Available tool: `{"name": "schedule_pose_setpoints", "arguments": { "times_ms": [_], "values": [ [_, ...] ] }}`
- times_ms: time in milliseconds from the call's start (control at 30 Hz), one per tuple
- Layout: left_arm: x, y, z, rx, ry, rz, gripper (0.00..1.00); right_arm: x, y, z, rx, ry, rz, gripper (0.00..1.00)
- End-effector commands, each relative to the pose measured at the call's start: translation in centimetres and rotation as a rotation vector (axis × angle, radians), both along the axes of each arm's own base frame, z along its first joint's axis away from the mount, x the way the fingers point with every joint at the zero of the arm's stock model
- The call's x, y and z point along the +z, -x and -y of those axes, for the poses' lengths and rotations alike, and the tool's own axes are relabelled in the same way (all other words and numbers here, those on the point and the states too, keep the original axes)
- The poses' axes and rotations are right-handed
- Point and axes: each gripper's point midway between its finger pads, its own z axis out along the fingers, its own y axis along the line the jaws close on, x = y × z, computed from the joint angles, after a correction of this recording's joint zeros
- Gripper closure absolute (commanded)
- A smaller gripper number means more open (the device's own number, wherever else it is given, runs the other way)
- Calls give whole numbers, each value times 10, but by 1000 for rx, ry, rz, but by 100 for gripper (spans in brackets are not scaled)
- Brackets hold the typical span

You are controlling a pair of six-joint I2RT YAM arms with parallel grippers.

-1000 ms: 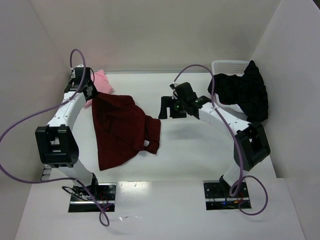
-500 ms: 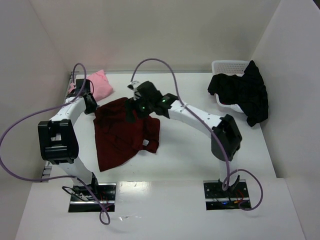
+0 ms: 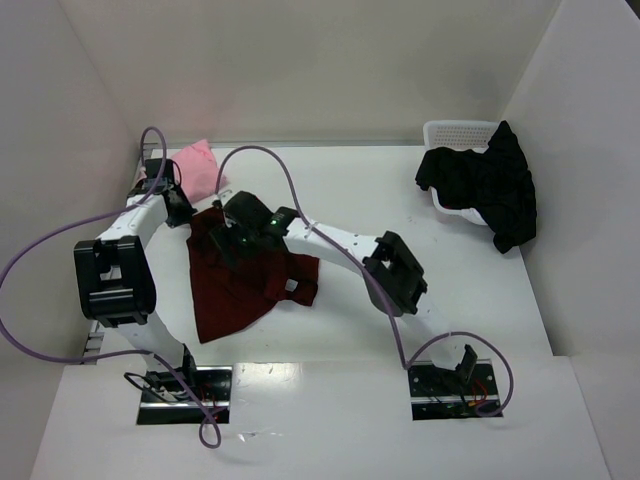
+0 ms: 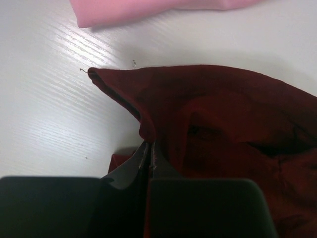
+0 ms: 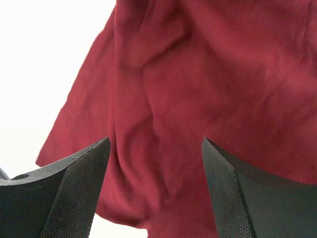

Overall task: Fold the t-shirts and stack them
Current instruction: Flatten out the tshirt

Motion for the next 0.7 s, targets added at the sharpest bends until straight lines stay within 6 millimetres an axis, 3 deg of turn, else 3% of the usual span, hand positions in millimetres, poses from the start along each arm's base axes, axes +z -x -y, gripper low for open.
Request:
{"name": "schedule_pose_setpoints", "arguments": {
  "times_ms": [0,33,67,100,167,200,233,300,333,567,667],
  "values": [
    [-5,-3,-2,-1,24,9,100,19,-18,-32,-97,-78,37,20],
    [-8,-1,-2,-1,26,0,100,15,-22,-37,-115,-81,32,22],
    [-8,-1,-2,-1,26,0,100,25,-23,-45,-124,-116,20,23],
    [-8,-1,-2,-1,26,0,100,12,-24,-47,-131,-99,4,25],
    [-11,2,-7,25,25,-3,100,8,-22,-56,-113,-115,-20,26],
    [-11,2,-7,25,25,-3,100,17,-19,-65,-100,-136,-10,26],
    [-16,5,-6,32,32,-13,100,5,-17,-66,-94,-116,-27,26],
    [-21,6,-4,55,48,-10,100,11,-9,-80,-65,-131,-12,27],
    [-20,5,-7,58,55,0,100,2,-3,-82,-48,-114,-13,27],
    [-26,8,-8,70,71,-15,100,-31,4,-84,-56,-41,-21,29],
    [-27,11,-7,70,71,-18,100,-32,2,-90,-53,-56,-18,30]
  ]
}}
